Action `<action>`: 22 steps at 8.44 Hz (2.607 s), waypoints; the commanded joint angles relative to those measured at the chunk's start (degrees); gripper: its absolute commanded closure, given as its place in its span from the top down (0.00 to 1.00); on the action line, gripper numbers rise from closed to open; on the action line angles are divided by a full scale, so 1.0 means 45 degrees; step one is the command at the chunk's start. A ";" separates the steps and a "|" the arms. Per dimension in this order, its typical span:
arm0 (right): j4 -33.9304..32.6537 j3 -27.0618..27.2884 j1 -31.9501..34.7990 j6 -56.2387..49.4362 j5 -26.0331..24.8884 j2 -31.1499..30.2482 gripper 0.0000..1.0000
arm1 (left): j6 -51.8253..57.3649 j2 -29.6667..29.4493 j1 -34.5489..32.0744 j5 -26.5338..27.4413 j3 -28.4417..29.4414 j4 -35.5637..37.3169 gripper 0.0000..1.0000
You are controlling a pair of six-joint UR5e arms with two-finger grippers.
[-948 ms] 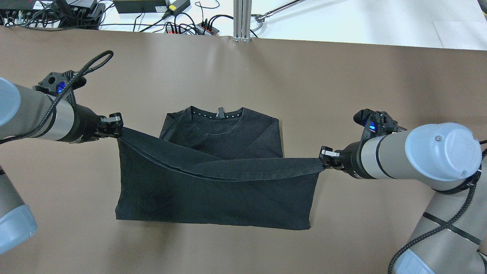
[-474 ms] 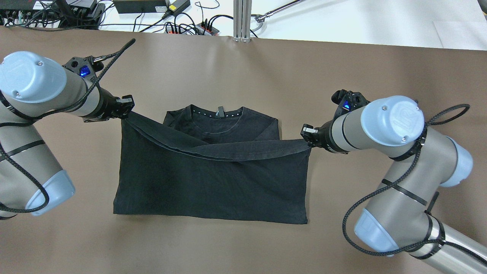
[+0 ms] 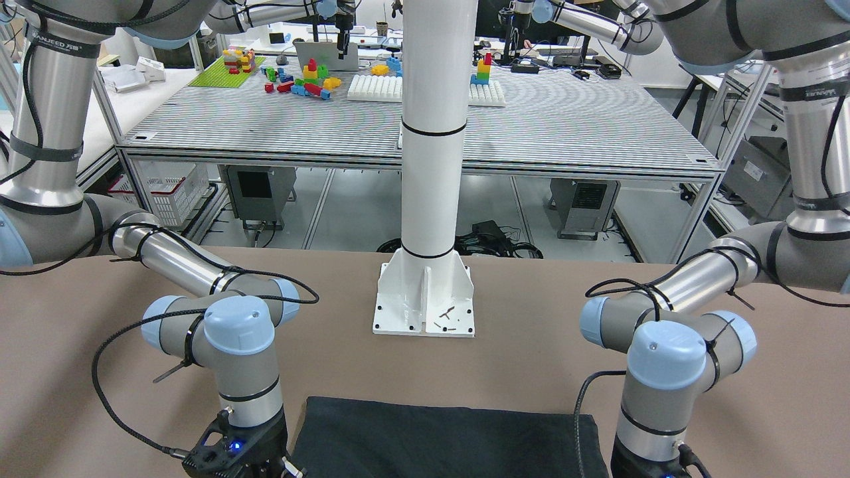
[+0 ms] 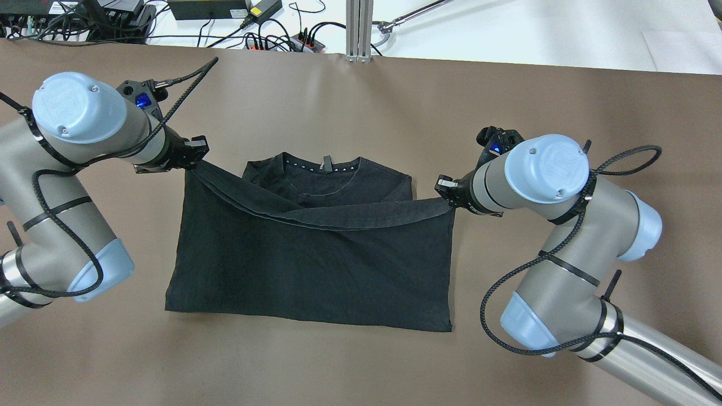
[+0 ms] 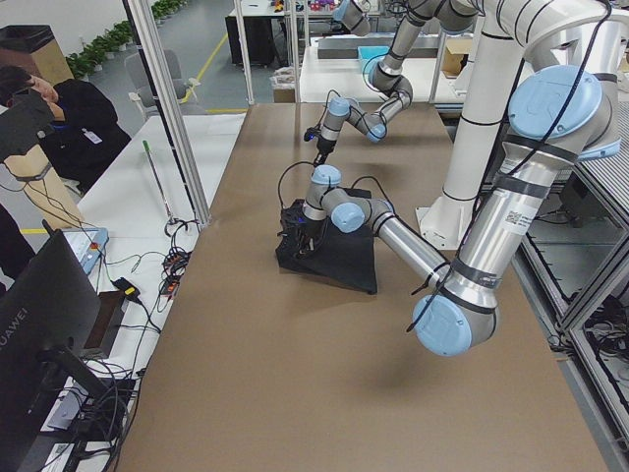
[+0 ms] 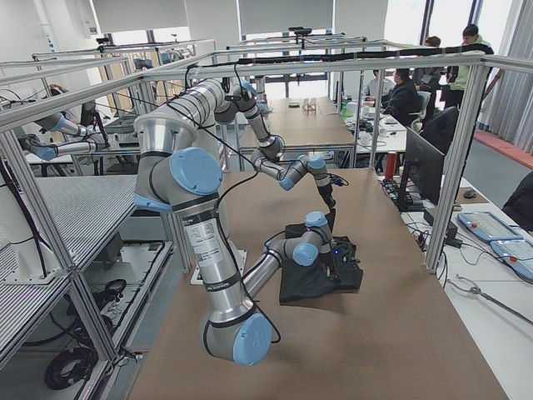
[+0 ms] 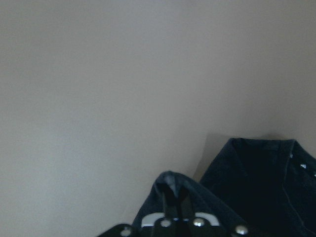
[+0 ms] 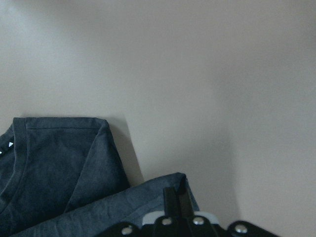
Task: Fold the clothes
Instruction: 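Release the hem and draw both grippers back outward, then lower the left gripper and grasp the shirt's side edge nearest it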
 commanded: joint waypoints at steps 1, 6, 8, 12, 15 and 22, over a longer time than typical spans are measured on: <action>0.0934 -0.1160 0.0001 -0.0603 -0.0093 0.0112 0.00 | 0.0452 -0.0266 0.0063 0.0468 0.1863 -0.1646 0.00; 0.0837 -0.0283 0.0430 -0.1580 0.0161 0.0073 0.94 | 0.3751 0.0492 -0.0695 -0.0713 0.0762 -0.2280 0.95; 0.0953 -0.0282 0.0411 -0.1778 0.0181 -0.0083 0.94 | 0.4397 0.1797 -0.0913 -0.1970 -0.0350 -0.2570 0.95; 0.0973 -0.0262 0.0294 -0.1778 0.0161 -0.0200 0.94 | 0.4341 0.4962 0.0177 -0.2597 -0.0689 -0.6724 0.95; 0.0993 -0.0243 0.0138 -0.1739 0.0083 -0.0259 0.94 | 0.4126 0.5319 0.1523 -0.2578 -0.0689 -0.7472 0.95; 0.1149 -0.0282 0.0138 -0.1759 0.0044 -0.0298 0.94 | 0.3149 0.5457 0.2738 -0.2422 -0.0474 -0.8256 0.84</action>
